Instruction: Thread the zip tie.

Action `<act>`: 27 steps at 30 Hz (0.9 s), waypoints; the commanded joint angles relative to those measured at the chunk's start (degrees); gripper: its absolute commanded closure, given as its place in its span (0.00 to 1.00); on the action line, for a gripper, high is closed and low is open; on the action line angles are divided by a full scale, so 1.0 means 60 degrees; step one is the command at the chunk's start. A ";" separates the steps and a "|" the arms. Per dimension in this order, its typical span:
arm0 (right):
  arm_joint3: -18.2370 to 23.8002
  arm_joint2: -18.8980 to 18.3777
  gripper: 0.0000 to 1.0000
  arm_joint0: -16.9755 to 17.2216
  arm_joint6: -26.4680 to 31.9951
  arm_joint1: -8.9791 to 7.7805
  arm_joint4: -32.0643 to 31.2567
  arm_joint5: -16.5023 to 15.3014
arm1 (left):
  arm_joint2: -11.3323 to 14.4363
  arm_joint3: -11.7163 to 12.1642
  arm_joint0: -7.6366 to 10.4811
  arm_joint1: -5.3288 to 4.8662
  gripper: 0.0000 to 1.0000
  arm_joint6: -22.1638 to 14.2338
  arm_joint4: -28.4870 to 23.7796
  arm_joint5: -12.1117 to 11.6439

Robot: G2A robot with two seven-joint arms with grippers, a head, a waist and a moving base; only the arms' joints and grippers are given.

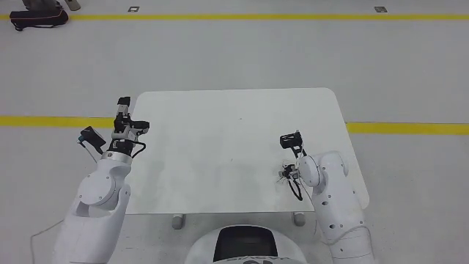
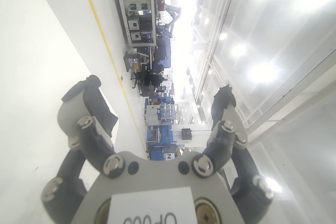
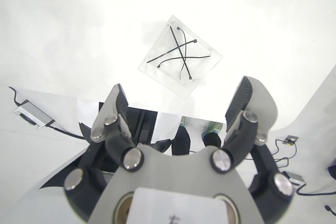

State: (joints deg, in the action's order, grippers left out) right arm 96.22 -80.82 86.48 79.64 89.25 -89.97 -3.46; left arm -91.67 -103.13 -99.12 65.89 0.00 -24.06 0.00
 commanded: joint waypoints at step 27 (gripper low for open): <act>-0.0247 0.0028 0.00 -0.0076 0.0000 -0.0232 0.0002 -0.0348 | 0.0000 0.0000 0.0000 0.0000 0.00 0.0000 0.0000 0.0000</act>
State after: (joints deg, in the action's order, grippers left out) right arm 95.31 -80.73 86.26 79.64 88.08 -90.00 -5.47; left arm -91.67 -103.13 -99.12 65.89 0.00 -24.06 0.00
